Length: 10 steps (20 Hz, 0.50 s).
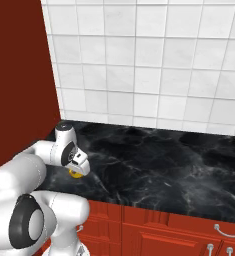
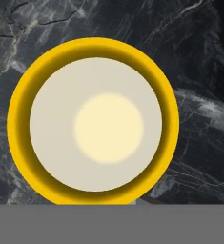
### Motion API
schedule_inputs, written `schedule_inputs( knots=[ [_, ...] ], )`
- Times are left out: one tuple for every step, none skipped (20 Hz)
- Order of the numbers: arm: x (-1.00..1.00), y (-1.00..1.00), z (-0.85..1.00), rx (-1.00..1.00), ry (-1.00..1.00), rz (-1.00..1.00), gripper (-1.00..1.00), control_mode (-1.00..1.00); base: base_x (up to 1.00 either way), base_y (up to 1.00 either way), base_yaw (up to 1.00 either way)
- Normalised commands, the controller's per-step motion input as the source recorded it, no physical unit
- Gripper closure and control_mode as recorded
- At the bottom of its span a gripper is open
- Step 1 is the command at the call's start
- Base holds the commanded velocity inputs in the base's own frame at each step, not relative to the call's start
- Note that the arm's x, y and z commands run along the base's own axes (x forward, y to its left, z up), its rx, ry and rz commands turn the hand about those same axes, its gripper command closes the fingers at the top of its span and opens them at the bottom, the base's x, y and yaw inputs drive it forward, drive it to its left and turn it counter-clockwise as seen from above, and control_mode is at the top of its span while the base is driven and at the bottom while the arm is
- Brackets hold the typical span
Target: Pick the mug from the counter and place it inside the microwave. Then close the microwave.
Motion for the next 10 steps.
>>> schedule_inputs(
  knots=[
    [0.00, 0.00, 0.00, 0.00, 0.00, 0.00, 1.00, -1.00, 0.00, 0.00, 0.00],
    [0.00, 0.00, 0.00, 0.00, 0.00, 0.00, 1.00, -1.00, 0.00, 0.00, 0.00],
    [0.00, 0.00, 0.00, 0.00, 0.00, 0.00, 1.00, -1.00, 0.00, 0.00, 0.00],
    [0.00, -0.01, 0.00, 0.00, 0.00, 0.00, 1.00, -1.00, 0.00, 0.00, 0.00],
    [0.00, 0.00, 0.00, 0.00, 0.00, 0.00, 1.00, -1.00, 0.00, 0.00, 0.00],
    [-0.09, -0.04, 0.02, 0.00, 0.00, 0.00, 1.00, -1.00, 0.00, 0.00, 0.00],
    [-0.34, -0.07, 0.29, 0.00, 0.00, 0.00, 1.00, -1.00, 0.00, 0.00, 0.00],
    [-0.51, -0.11, 0.53, 0.00, 0.00, 0.00, 1.00, -1.00, 0.00, 0.00, 0.00],
    [-0.76, -0.04, 0.73, 0.00, -0.01, 0.00, 1.00, -1.00, 0.00, 0.00, 0.00],
    [-0.81, -0.02, 0.93, 0.00, 0.00, 0.03, 1.00, -1.00, 0.00, 0.00, 0.00]
  ],
)
